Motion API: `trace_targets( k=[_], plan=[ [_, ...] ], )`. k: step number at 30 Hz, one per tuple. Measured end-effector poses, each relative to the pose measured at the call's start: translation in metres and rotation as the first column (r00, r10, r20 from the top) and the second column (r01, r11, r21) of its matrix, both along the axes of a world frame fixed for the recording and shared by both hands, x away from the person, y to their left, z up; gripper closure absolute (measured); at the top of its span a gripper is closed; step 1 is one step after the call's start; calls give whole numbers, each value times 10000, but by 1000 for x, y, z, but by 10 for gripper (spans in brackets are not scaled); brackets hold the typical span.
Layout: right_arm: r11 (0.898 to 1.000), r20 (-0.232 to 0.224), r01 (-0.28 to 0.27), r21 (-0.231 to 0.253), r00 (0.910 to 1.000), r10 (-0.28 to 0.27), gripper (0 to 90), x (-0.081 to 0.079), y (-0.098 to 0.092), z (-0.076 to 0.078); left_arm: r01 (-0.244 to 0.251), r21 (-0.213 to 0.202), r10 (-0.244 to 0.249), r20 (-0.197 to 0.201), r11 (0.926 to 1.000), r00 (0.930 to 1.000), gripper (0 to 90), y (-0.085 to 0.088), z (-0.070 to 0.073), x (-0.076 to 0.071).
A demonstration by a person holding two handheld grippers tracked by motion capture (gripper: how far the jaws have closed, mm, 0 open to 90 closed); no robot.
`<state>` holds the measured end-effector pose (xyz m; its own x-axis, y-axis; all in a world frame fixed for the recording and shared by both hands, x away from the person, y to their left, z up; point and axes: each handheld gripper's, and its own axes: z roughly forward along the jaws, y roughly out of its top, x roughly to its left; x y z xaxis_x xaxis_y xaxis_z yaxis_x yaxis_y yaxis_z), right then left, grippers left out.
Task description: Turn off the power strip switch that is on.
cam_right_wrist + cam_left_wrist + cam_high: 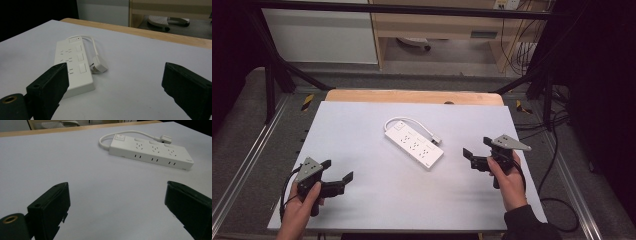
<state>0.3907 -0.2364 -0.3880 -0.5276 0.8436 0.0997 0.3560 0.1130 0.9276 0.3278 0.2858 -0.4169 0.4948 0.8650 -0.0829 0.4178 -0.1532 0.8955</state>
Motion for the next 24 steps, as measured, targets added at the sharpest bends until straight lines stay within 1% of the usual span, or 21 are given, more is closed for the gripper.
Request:
trace_targets(
  k=[2,8,15,24],
  plan=[
    [9999,-38,116,75,9999,-116,67,-3,-4,0,-7,-9,7,-2,10000,10000,63,0,0,0],
    [9989,33,439,185,9990,-440,42,-10,-17,-3,-6,-17,6,-6,10000,10000,63,0,0,0],
    [9974,134,710,132,9974,-712,32,-20,-29,-7,-21,-8,21,7,10000,10000,63,0,0,-1],
    [9954,134,948,131,9954,-950,32,-30,-39,-18,-30,-19,30,20,10000,10000,63,0,0,-1]
  ],
)
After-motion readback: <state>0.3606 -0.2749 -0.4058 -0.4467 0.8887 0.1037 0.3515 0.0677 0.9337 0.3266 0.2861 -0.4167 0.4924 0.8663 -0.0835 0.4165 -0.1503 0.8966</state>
